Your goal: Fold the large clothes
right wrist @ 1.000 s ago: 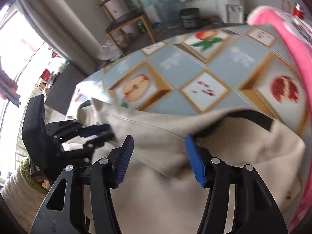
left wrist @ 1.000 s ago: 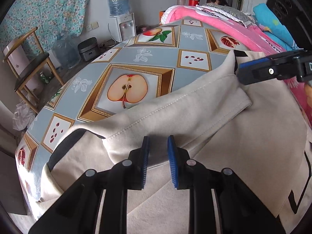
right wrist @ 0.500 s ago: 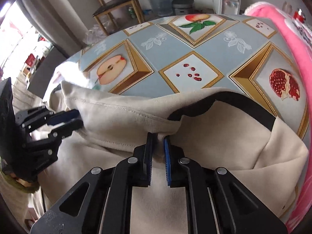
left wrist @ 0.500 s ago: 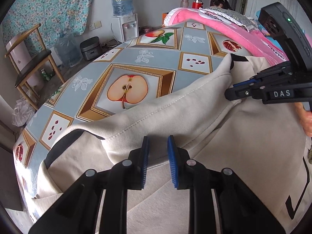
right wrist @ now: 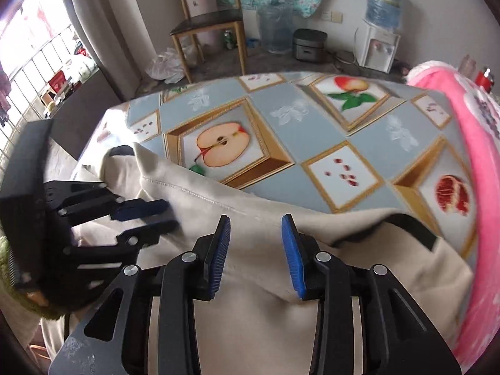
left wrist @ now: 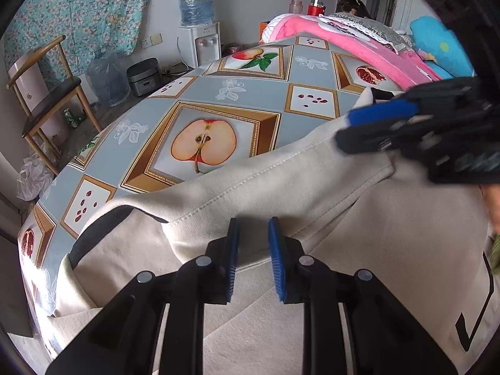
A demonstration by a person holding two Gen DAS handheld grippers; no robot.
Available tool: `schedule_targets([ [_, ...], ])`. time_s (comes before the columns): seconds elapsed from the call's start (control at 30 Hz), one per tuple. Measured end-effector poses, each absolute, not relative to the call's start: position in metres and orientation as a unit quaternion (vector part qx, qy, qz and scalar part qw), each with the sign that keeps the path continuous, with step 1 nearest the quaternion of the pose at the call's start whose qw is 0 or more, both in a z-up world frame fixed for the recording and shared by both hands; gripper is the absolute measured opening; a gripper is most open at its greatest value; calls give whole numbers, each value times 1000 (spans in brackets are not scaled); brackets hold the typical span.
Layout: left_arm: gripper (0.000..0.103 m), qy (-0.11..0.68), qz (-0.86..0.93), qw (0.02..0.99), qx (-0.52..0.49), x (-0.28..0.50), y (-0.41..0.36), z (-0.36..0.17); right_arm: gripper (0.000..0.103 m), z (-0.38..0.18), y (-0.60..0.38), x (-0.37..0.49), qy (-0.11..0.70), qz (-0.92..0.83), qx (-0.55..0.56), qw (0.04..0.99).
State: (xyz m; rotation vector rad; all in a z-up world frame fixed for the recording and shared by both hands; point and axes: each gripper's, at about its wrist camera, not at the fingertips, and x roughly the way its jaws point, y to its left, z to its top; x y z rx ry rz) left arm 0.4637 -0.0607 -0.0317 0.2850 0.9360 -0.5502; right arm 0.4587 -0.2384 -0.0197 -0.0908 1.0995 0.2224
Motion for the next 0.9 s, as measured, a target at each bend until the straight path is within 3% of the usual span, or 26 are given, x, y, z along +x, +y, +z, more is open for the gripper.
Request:
schedule_targets([
  [0.07,20,445,-261,846,132,464,-60,-31,33,-38,-235,463,530,92,-66,840],
  [0.3,20,446,-260,848,120,463,-57,-31,31,-15,-238,442,527,104,-35,843],
  [0.43,20,449,-251,850,109,463,-57,-31,31,-43,-228,444,548,75,-54,831],
  [0.57,21,450,-238,856,89,457,-52,-21,31,-29,-221,436,550,58,-50,832],
  [0.6,22,443,-238,860,85,453,-49,-14,37,-18,-221,429,543,65,-36,836],
  [0.63,23,437,-237,864,81,448,-45,-5,50,-6,-221,419,530,68,-27,845],
  [0.77,32,417,-235,876,59,416,-24,34,68,39,-225,363,483,68,-9,873],
  [0.83,48,413,-229,880,59,391,-12,50,82,53,-228,329,474,68,-1,878],
  [0.9,58,414,-216,882,61,360,1,62,86,61,-230,295,465,69,11,882],
])
